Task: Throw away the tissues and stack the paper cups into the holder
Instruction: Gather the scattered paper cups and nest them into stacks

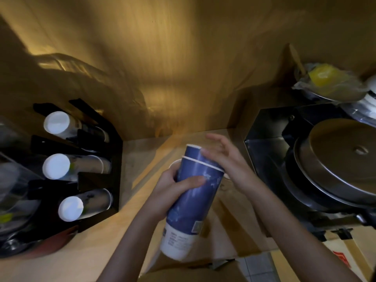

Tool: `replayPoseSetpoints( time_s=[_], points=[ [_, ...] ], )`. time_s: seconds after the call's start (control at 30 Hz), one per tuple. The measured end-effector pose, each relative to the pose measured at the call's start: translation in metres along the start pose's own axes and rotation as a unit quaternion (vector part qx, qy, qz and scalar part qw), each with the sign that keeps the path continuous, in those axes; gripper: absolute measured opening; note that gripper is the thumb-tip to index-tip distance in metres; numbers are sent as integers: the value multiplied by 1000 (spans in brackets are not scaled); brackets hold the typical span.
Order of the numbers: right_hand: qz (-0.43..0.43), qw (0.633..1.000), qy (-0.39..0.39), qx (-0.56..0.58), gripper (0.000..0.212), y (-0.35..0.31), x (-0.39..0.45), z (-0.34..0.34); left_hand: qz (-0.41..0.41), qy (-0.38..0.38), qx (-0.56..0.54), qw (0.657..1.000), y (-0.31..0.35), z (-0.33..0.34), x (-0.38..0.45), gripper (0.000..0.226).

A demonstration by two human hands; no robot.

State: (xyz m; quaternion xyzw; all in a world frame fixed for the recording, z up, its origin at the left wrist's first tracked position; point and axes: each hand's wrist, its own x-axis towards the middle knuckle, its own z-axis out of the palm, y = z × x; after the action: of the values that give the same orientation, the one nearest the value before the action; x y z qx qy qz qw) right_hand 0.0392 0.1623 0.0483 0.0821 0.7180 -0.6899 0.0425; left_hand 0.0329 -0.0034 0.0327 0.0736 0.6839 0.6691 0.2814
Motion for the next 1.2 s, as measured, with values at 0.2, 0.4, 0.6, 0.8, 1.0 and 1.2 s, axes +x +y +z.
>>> replayPoseSetpoints(
  time_s=[0.2, 0.4, 0.6, 0.8, 1.0, 1.2],
  points=[
    [-28, 999, 26, -4, 53, -17, 16, -23, -50, -90, -126, 987, -15, -19, -13, 59],
    [-41, 999, 26, 5, 59, -19, 16, -14, -29, -46, -59, 997, -14, -19, -8, 66],
    [-46, 990, -26, -130, 73, -29, 8, 10, 135, 101, 131, 977, 11, -6, 14, 76],
    [-162, 960, 25, -228, 90, -60, 6, 12, 238, 139, 167, 946, 35, -4, 28, 103],
    [-163, 949, 28, -267, 93, -40, 16, 21, 220, 140, 168, 951, 13, -13, 35, 108],
    [-148, 943, 18, -298, 93, 12, 28, 36, 153, 148, 185, 959, -31, -19, 36, 118]
  ],
)
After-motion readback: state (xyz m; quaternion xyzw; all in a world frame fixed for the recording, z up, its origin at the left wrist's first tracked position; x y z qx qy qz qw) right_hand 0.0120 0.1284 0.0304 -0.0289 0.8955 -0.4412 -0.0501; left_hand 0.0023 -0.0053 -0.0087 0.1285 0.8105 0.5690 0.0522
